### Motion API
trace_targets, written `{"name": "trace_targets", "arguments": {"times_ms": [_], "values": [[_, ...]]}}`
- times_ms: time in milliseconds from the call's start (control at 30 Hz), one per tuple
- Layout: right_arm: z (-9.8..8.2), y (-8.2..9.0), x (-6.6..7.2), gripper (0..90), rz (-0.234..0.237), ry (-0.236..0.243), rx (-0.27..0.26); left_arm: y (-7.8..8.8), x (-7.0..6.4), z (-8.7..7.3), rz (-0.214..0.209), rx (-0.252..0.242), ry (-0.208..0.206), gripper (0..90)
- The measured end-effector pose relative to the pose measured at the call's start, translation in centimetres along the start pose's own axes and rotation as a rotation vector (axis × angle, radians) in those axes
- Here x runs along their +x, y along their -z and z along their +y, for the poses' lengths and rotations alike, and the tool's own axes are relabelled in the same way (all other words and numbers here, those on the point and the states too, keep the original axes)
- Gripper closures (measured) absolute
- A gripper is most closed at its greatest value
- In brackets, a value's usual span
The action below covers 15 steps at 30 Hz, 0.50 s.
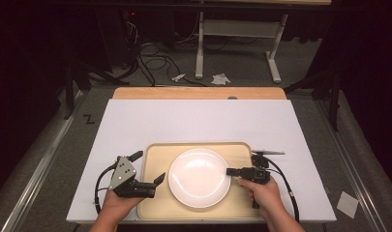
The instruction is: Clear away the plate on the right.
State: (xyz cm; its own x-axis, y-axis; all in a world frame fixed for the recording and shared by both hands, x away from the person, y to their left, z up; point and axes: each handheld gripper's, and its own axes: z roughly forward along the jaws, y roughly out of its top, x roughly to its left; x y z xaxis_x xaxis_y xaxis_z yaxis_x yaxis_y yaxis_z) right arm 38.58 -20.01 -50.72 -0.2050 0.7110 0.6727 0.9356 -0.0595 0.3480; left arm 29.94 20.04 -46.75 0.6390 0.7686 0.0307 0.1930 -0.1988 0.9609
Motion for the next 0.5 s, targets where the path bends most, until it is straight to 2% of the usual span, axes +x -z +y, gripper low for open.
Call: {"name": "trace_targets", "arguments": {"times_ms": [233, 500], "values": [[0.04, 0.12, -0.1, 82.1, -0.014, 0.01, -0.007, -0.02, -0.02, -0.01, -0.001, 0.001, -0.001, 0.2], [0.18, 0.8, -0.02, 72.4, 0.012, 0.038, -0.035, -0.03, -0.05, -0.02, -0.001, 0.002, -0.001, 0.2]]}}
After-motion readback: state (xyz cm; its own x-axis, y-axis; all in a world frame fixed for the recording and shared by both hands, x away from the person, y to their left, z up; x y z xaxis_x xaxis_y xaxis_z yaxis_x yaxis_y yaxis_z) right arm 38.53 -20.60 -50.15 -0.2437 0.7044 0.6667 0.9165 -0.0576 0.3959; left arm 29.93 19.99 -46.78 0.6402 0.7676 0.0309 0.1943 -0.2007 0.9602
